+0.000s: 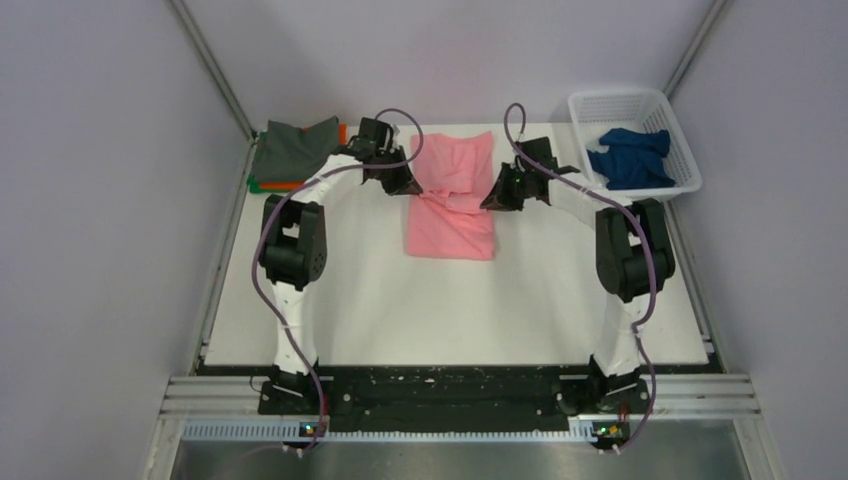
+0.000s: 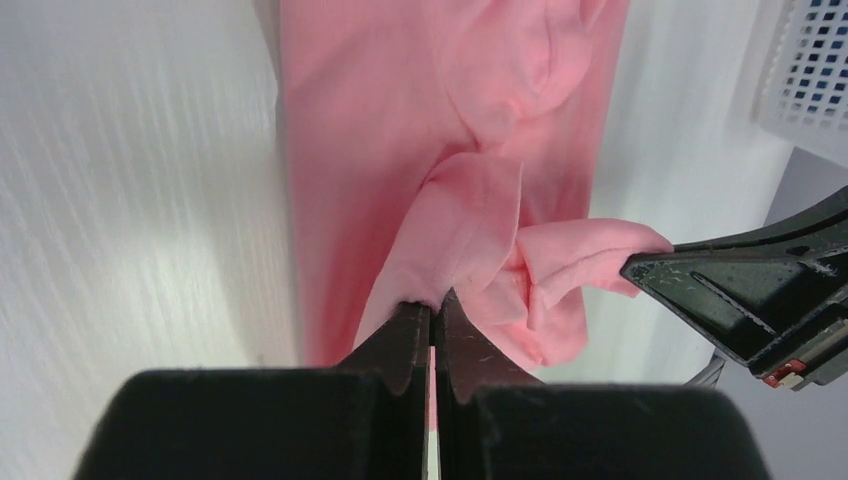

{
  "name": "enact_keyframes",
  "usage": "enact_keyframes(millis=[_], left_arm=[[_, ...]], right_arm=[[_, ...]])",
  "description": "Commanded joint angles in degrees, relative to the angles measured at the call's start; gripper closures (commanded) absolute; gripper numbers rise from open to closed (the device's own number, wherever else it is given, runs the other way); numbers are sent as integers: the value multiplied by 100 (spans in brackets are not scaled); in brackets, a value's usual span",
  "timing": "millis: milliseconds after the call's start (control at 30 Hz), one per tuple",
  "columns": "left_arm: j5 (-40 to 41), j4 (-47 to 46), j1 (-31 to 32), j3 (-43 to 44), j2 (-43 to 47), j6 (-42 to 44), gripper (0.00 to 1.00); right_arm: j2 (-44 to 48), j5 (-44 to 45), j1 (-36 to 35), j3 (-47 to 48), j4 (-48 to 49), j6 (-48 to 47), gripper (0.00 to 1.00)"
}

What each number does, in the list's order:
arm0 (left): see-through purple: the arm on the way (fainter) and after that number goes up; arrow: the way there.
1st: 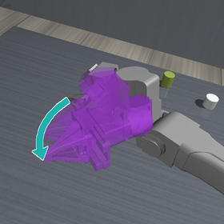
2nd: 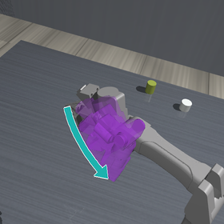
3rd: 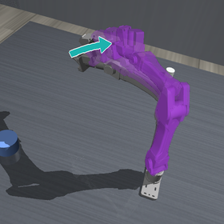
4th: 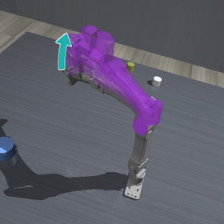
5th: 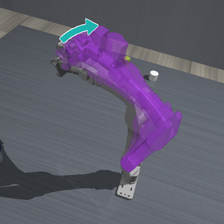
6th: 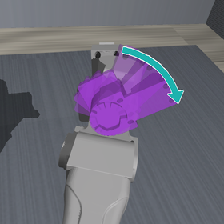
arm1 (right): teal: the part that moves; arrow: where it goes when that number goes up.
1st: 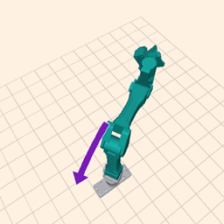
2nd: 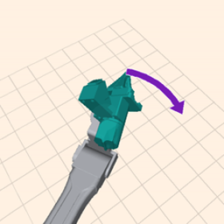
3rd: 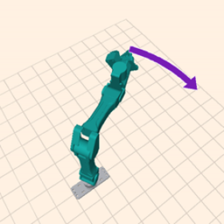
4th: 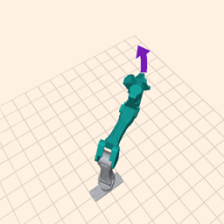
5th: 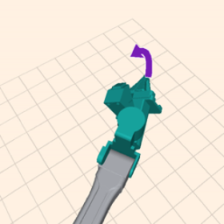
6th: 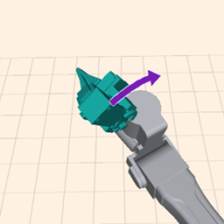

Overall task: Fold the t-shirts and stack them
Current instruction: Fold the folded rectangular tshirt in 1/3 of the way, then grab one side of the 2/3 rectangular tshirt with both arms

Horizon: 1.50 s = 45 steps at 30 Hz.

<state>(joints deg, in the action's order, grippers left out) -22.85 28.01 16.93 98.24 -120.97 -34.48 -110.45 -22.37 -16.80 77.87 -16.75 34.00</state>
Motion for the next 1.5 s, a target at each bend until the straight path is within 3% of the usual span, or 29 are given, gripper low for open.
enact_keyframes(millis=[0,200,300,400,433,500,533,667,833,1067,1233,1467], left_arm=[[-361,144,-42,844,-417,279,100],[-422,256,-110,1393,-915,257,95],[-411,262,-177,1612,-1113,194,84],[-434,355,-268,2013,-1231,164,57],[-415,366,-302,2117,-1240,161,44],[-317,322,-365,2241,-1177,141,8],[-259,297,-407,2270,-1131,128,2],[-162,302,-456,2096,-813,170,1],[-260,272,-441,1022,-187,245,1],[-363,-136,-244,-1298,1013,187,1],[-463,-506,-160,-2576,1575,16,10],[-517,-773,95,-2944,1385,-134,30]], right_arm=[[-405,-78,152,683,86,-211,100],[-930,30,232,1320,-45,-263,96],[-1238,22,304,1725,-106,-227,88],[-1554,-134,387,2175,-139,-148,68],[-1633,-174,399,2323,-142,-120,63],[-1763,-260,439,2639,-142,-80,53],[-1800,-309,459,2753,-139,-45,50],[-1683,-337,493,2794,-142,-117,41],[-1081,-254,493,1794,-146,-385,27],[250,-89,486,-612,132,-412,27],[958,-58,436,-1700,224,-405,29],[998,-33,9,-2109,233,-326,45]])
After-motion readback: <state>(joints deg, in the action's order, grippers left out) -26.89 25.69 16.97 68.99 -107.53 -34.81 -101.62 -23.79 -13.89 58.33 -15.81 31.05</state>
